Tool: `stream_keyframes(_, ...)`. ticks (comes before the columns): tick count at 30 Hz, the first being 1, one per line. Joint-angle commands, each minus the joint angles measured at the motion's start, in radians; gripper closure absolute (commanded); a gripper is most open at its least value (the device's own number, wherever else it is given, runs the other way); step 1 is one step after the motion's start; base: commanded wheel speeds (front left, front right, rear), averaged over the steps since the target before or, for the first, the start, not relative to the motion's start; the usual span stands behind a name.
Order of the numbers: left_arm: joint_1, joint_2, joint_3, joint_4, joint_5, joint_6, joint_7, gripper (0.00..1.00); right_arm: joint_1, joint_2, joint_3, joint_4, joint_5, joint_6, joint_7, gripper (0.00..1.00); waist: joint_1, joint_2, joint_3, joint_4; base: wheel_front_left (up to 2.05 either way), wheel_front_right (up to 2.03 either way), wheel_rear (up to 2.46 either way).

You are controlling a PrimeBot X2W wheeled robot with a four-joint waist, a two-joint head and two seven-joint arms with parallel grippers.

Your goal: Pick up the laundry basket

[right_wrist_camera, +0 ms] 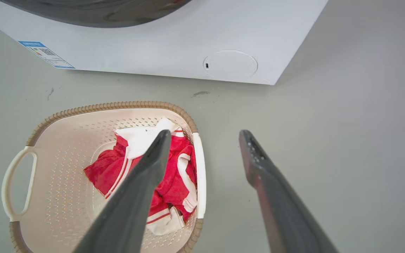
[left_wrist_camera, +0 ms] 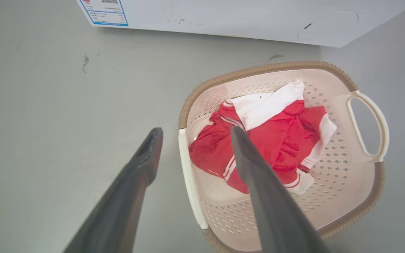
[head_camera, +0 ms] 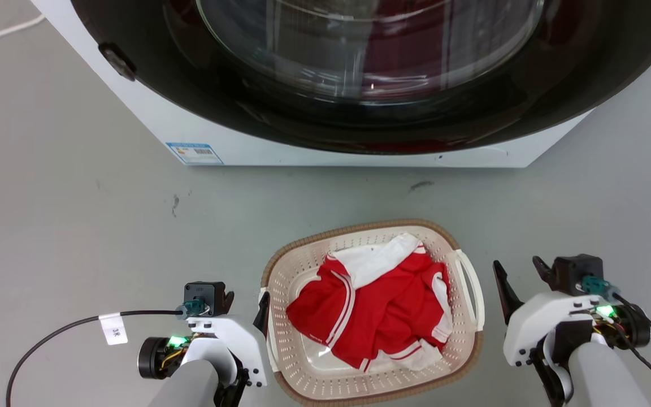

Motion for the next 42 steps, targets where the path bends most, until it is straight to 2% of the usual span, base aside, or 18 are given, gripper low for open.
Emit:
stream_keyframes(1,-0.023,0.0,-0.014,0.028,-0.021,-0.004,0.005,0.0,-0.03,0.001,0.006,0.033,-0.008,0.0,0.004,0.0,-0.0001,0.0,0.023,-0.001,0.0,0.0,0.0)
stream_keyframes(14,-0.13,0.0,-0.092,0.165,-0.139,0.007,0.016,0.0,-0.191,0.001,0.029,0.275,-0.013,0.0,0.009,0.0,-0.0001,0.0,0.147,-0.003,0.0,0.0,0.0)
stream_keyframes(27,-0.248,0.0,-0.115,0.247,-0.212,0.001,0.032,0.0,-0.397,0.001,0.052,0.506,-0.043,0.0,-0.002,0.0,-0.0001,0.0,0.29,-0.013,0.0,0.0,0.0)
stream_keyframes(42,-0.341,0.0,-0.129,0.279,-0.246,0.002,0.052,0.0,-0.556,0.001,0.119,0.671,-0.028,0.0,0.01,0.0,-0.0001,0.0,0.414,-0.017,0.0,0.0,0.0)
